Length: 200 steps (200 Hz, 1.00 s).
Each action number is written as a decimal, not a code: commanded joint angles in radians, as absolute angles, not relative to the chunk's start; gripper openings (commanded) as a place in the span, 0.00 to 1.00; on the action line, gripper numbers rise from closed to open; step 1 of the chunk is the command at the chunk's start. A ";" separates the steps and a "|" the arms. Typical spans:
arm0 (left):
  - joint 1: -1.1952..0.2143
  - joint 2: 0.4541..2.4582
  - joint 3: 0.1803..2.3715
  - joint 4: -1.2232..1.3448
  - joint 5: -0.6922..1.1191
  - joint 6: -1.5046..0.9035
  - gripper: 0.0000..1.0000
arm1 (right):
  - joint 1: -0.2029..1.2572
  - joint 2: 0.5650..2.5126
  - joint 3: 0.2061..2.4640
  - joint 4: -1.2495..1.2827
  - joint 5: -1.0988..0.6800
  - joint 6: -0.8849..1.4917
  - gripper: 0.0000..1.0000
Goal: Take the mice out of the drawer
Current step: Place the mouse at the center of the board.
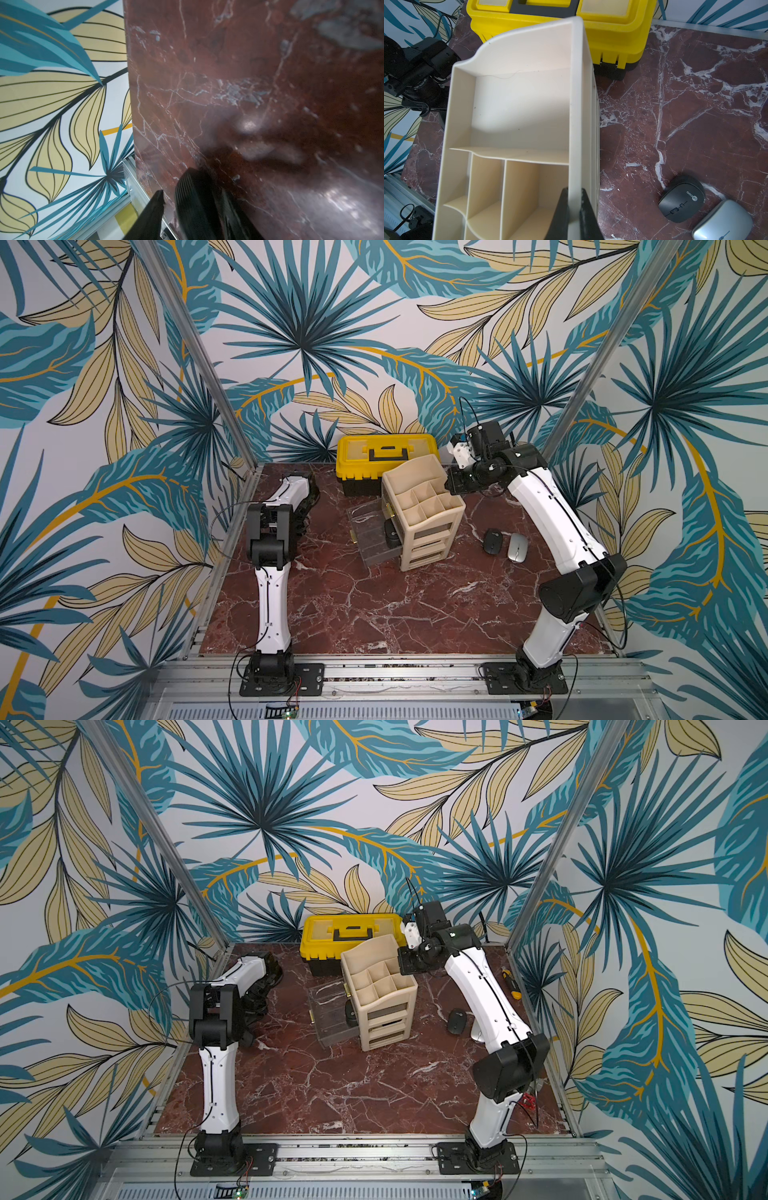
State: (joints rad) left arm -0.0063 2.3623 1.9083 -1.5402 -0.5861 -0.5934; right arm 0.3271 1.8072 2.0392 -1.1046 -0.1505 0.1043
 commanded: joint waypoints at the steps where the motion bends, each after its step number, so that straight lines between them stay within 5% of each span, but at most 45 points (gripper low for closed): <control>1: 0.000 2.351 1.861 -1.460 -0.574 -0.602 0.51 | 0.313 1.833 2.034 -1.161 -0.085 0.079 0.00; 86: 0.000 2.010 1.648 -1.174 -0.524 -0.584 0.52 | 0.314 1.842 2.036 -1.159 -0.085 0.084 0.00; 115: -0.002 1.812 1.581 -1.067 -0.420 -0.504 0.62 | 0.314 1.842 2.040 -1.162 -0.081 0.076 0.00; 160: -0.067 1.566 1.534 -0.951 -0.016 -0.310 0.77 | 0.314 1.841 2.046 -1.170 -0.080 0.072 0.00; 200: -0.053 1.553 1.545 -1.126 -0.117 -0.493 0.78 | 0.316 1.838 2.051 -1.181 -0.069 0.068 0.00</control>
State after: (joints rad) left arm -0.0895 1.5352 1.5642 -1.0107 -0.1059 -0.3908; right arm 0.3271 1.8107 2.0480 -1.1160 -0.1390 0.1013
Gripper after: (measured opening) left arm 0.783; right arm 0.090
